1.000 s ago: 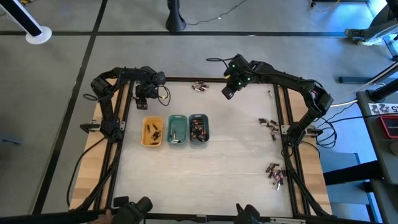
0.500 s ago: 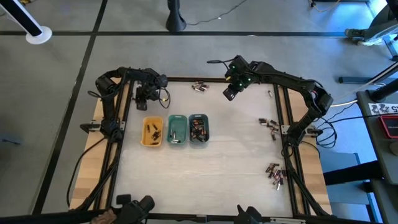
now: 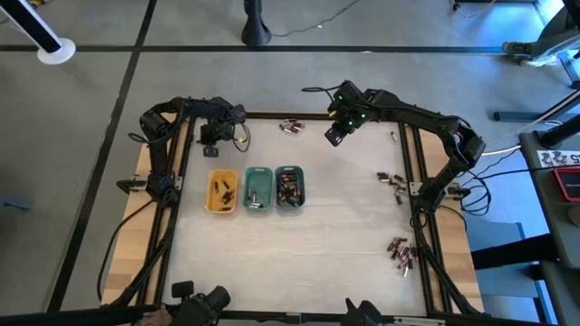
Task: Sort batteries
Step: Put the small black battery into the yellow bin
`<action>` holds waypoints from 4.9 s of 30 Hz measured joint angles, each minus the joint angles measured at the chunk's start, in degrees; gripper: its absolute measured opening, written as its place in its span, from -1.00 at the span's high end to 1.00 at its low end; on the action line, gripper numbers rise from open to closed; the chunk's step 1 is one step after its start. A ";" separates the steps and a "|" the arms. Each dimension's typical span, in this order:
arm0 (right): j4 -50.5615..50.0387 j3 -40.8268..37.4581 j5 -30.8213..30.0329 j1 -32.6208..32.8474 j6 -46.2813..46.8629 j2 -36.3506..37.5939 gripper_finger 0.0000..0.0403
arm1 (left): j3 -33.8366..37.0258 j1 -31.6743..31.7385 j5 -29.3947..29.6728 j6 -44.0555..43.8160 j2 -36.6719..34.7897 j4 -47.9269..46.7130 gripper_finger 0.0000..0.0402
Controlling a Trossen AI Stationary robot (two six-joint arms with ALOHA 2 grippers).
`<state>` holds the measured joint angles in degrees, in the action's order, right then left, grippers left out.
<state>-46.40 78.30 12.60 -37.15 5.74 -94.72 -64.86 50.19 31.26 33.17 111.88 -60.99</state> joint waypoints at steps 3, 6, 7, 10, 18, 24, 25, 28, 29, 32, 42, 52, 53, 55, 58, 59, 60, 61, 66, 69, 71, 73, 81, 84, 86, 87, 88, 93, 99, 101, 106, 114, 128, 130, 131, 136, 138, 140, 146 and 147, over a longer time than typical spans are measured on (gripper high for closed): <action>0.02 0.00 0.00 0.00 0.00 0.00 0.99 | -0.07 -1.94 -3.22 -2.61 -2.66 -0.25 0.94; 0.03 0.00 -0.04 0.00 0.00 0.00 0.99 | -0.08 -4.02 -6.80 -5.34 -5.74 -1.23 0.92; 0.03 0.00 -0.04 0.00 0.00 0.00 0.99 | -0.10 -4.73 -7.23 -6.06 -6.57 -2.14 0.92; 0.01 0.00 -0.04 0.00 0.00 0.00 0.99 | -0.04 -6.66 -7.45 -9.08 -9.33 -4.95 0.91; -0.29 0.00 0.00 0.04 0.33 0.00 0.99 | -0.04 -10.96 -16.61 -16.03 -18.66 -10.85 0.91; -0.49 0.00 0.00 0.04 0.19 0.00 0.99 | 1.37 -15.68 -39.42 -17.97 -25.35 -14.73 0.92; -0.49 0.00 0.00 0.04 0.10 0.00 0.99 | 2.19 -16.65 -41.47 -18.77 -26.18 -14.56 0.92; -0.47 0.00 -0.02 0.04 0.07 0.00 0.99 | 4.73 -19.96 -43.30 -21.38 -27.54 -14.48 0.90; -0.43 0.00 -0.12 0.05 0.04 0.00 0.99 | 5.72 -21.11 -43.34 -22.41 -27.57 -14.46 0.89; -0.25 0.00 -0.30 0.04 -0.05 0.00 0.99 | 9.12 -24.63 -43.34 -24.36 -27.55 -12.72 0.89; 0.40 0.00 -0.41 0.04 -0.96 0.00 0.99 | 16.26 -30.48 -43.34 -32.82 -27.53 2.17 0.88; 0.38 0.00 0.02 0.04 -1.07 0.00 0.99 | 21.05 -30.45 -42.66 -35.80 -27.53 4.56 0.87; 0.38 0.00 0.03 0.04 -1.05 0.00 0.99 | 21.49 -30.45 -42.64 -35.89 -27.53 5.00 0.87; 0.32 0.00 0.04 0.04 -1.05 0.00 0.99 | 21.71 -30.43 -42.60 -36.06 -27.53 5.57 0.87; 0.29 0.00 0.04 0.04 -1.05 0.00 0.99 | 21.71 -30.38 -42.60 -36.44 -27.53 6.68 0.87; 0.29 0.00 0.05 0.04 -1.05 0.00 0.99 | 21.71 -30.38 -42.57 -36.55 -27.53 6.75 0.87; 0.29 0.00 0.04 0.04 -1.04 0.00 0.99 | 21.73 -30.38 -42.55 -36.79 -27.53 6.74 0.87; 0.29 0.00 0.04 0.04 -1.04 0.00 0.99 | 21.73 -30.38 -42.50 -36.85 -27.53 6.81 0.87; 0.29 0.00 0.06 0.04 -1.01 0.00 0.99 | 21.73 -30.38 -42.44 -36.81 -27.53 7.03 0.75; 0.29 0.00 0.04 0.04 -1.01 0.00 0.99 | 21.73 -30.38 -42.42 -36.85 -27.53 6.99 0.63; 0.29 0.00 0.07 0.04 -1.01 0.00 0.99 | 21.73 -30.38 -42.42 -36.87 -27.53 6.99 0.54; 0.29 0.00 0.06 0.04 -0.98 0.00 0.99 | 21.73 -30.38 -42.40 -36.90 -27.53 6.99 0.45; 0.36 0.00 0.02 0.04 -1.01 0.00 0.99 | 14.72 -29.05 -43.13 -34.06 -30.41 4.56 0.25; 0.38 0.00 0.00 0.02 -1.01 0.00 0.99 | 9.73 -28.05 -40.58 -34.00 -32.64 3.63 0.26; 0.40 0.00 0.00 0.00 -1.01 0.00 0.99 | 5.76 -26.68 -34.13 -36.89 -33.51 2.19 0.29; 0.40 0.00 0.00 0.00 -1.01 0.00 0.99 | 3.81 -25.67 -30.01 -39.43 -33.67 1.26 0.30; 0.42 0.00 -0.02 0.00 -1.01 0.00 0.99 | 1.92 -24.21 -25.87 -42.65 -33.69 0.10 0.31; 0.47 0.00 -0.02 0.00 -1.03 0.00 0.99 | -1.99 -13.02 -20.55 -43.56 -32.17 -1.59 0.34; 1.50 0.00 -0.05 0.00 -1.07 0.00 0.99 | -2.73 -4.19 -21.04 -19.60 -21.47 -2.90 0.28; 2.31 0.00 0.16 0.00 -1.07 0.00 0.99 | -5.08 -3.56 -19.88 -16.45 -15.36 -4.92 0.26; 2.88 0.00 1.53 0.00 -1.07 0.00 0.99 | -13.76 -4.11 -6.42 -12.22 0.79 -16.28 0.24; -0.93 0.00 1.56 0.04 -0.87 0.00 0.99 | -16.09 -2.03 -2.76 -5.90 6.47 -18.85 0.24; -1.74 0.00 0.51 0.04 -1.35 0.00 0.99 | -7.45 5.74 4.99 -1.41 5.74 -16.47 0.24; -1.63 0.00 0.50 0.04 -1.67 0.00 0.99 | -5.33 5.34 7.48 -0.74 5.74 -14.88 0.24; -1.49 0.00 0.49 0.04 -1.76 0.00 0.99 | -4.61 5.09 8.06 -0.23 5.73 -13.73 0.24; -1.20 0.00 0.49 0.02 -3.05 0.00 0.99 | -3.15 3.89 8.09 0.79 5.72 -11.52 0.24; -1.19 0.00 0.48 0.00 -3.19 0.00 0.99 | -3.15 3.66 6.06 1.25 5.70 -11.83 0.24; -1.17 0.00 0.42 0.00 -3.42 0.00 0.99 | -3.15 3.64 3.32 1.88 5.70 -12.18 0.24; -1.24 0.00 0.39 0.00 -4.13 0.00 0.99 | -3.15 3.92 0.25 2.01 5.65 -11.56 0.24; -1.24 0.00 0.39 0.00 -4.25 0.00 0.99 | -3.15 3.96 0.44 1.99 5.65 -11.61 0.24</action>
<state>-47.64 78.30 12.99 -37.15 1.49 -94.72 -68.01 54.15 31.70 35.16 117.54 -72.60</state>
